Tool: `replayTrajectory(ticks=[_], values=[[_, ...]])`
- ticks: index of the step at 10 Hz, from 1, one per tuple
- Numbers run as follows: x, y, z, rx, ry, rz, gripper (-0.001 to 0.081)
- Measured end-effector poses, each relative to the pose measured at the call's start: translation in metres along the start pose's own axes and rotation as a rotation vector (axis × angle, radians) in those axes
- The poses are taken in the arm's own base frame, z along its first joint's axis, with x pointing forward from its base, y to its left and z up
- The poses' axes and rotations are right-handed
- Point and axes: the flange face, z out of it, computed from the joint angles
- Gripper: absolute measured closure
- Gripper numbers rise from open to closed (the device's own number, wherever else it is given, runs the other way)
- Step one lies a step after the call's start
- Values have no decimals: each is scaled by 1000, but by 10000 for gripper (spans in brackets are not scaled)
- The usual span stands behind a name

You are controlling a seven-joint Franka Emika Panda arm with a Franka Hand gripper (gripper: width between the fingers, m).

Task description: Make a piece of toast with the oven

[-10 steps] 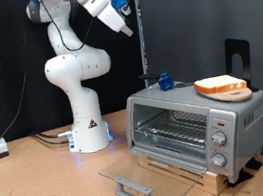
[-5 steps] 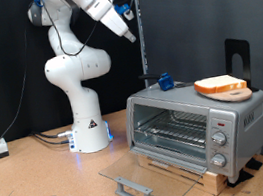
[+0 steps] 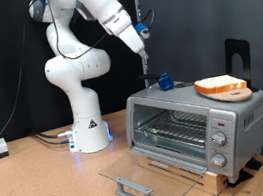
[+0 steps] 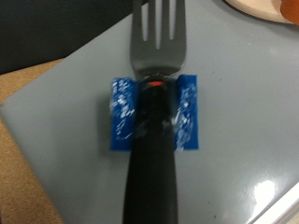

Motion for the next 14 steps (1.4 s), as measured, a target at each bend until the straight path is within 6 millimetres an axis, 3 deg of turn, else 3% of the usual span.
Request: replayTrajectory(ticks=[1, 3, 9, 14], values=[[6, 1, 9, -9, -12, 5, -3], [8, -3, 5, -11, -6, -4, -3], [-7, -26, 19, -64, 26, -3, -3], [-12, -21, 48, -89, 8, 54, -3]])
